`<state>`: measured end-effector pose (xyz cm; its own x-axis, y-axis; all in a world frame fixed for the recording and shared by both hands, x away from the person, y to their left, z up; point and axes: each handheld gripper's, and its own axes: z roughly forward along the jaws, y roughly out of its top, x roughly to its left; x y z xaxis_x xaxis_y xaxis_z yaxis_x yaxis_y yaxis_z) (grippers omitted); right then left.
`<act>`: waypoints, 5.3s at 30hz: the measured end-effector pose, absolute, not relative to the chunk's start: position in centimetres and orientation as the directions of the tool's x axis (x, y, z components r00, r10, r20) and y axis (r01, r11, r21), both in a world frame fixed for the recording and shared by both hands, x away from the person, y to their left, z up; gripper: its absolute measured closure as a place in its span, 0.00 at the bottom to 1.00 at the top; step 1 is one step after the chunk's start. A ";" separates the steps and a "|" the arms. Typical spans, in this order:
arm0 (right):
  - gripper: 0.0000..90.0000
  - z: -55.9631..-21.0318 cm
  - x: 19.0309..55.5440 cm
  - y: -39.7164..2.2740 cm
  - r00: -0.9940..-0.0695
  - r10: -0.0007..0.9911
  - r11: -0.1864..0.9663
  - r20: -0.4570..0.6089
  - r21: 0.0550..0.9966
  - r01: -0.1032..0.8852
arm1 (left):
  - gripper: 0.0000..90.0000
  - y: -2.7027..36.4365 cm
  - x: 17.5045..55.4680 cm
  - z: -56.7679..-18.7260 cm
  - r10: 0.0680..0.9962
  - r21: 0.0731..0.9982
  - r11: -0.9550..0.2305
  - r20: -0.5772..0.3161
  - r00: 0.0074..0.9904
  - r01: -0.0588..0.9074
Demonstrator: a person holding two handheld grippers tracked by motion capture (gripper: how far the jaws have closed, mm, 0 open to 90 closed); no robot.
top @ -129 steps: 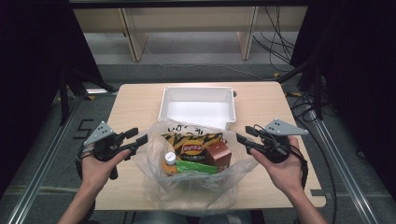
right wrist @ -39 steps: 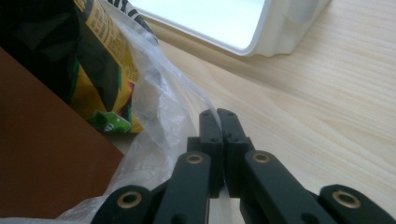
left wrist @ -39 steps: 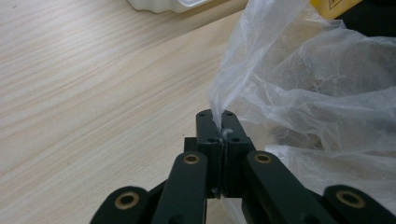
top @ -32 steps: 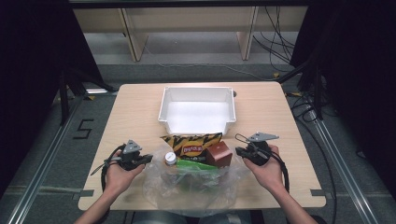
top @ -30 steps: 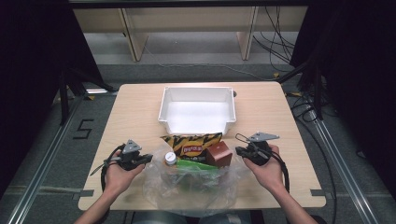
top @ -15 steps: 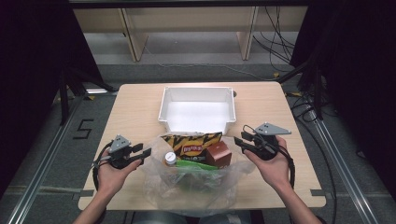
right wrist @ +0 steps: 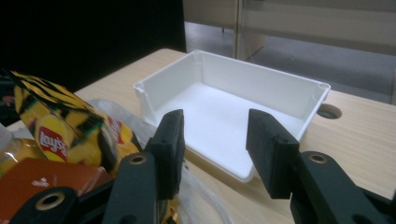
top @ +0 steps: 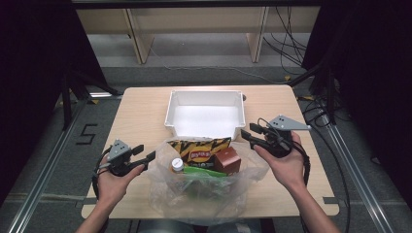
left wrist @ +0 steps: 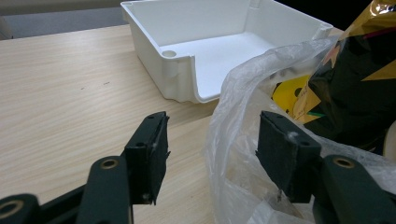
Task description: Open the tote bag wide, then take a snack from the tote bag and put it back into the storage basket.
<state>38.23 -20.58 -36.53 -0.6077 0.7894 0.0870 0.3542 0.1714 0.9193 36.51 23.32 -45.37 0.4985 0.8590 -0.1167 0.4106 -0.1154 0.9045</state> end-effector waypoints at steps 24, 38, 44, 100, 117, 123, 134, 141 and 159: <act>0.65 -34.6 37.7 -19.1 -0.689 0.721 0.184 0.073 0.938 0.292 | 0.44 23.9 35.6 -45.8 0.870 0.912 -0.114 -0.100 0.483 0.394; 0.64 -34.6 37.7 -19.3 -0.673 0.735 0.165 0.083 0.941 0.297 | 0.45 24.0 36.0 -45.8 0.873 0.911 -0.116 -0.097 0.479 0.396; 0.63 -34.9 37.5 -19.2 -0.695 0.714 0.186 0.080 0.936 0.299 | 0.45 24.0 36.4 -45.3 0.876 0.921 -0.098 -0.100 0.472 0.377; 0.70 -36.3 40.5 -15.1 -0.784 0.595 0.328 0.179 0.836 0.440 | 0.44 24.1 36.3 -45.5 0.877 0.919 -0.092 -0.107 0.468 0.382; 0.93 -36.3 40.8 -14.7 -0.811 0.568 0.344 0.139 0.855 0.388 | 0.45 24.1 36.3 -45.6 0.876 0.919 -0.093 -0.108 0.470 0.383; 0.99 -36.4 40.6 -14.6 -0.828 0.551 0.370 0.106 0.858 0.356 | 0.45 24.1 36.3 -45.6 0.877 0.919 -0.089 -0.110 0.468 0.384; 1.00 -35.6 39.9 -14.4 -0.841 0.539 0.393 0.050 0.868 0.303 | 0.45 24.0 36.4 -45.7 0.875 0.917 -0.093 -0.111 0.472 0.387; 1.00 -35.1 39.5 -14.5 -0.847 0.529 0.384 0.047 0.877 0.289 | 0.45 24.0 36.4 -45.7 0.873 0.917 -0.098 -0.108 0.475 0.387; 1.00 -33.4 38.7 -14.7 -0.858 0.514 0.341 0.014 0.914 0.219 | 0.46 23.9 36.5 -45.8 0.872 0.918 -0.089 -0.115 0.475 0.386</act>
<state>38.70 -14.68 -33.45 -0.8577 0.5140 0.0135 0.2190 0.3413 0.9141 36.46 23.88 -45.75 0.4755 0.8722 -0.1149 0.3857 -0.0893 0.9183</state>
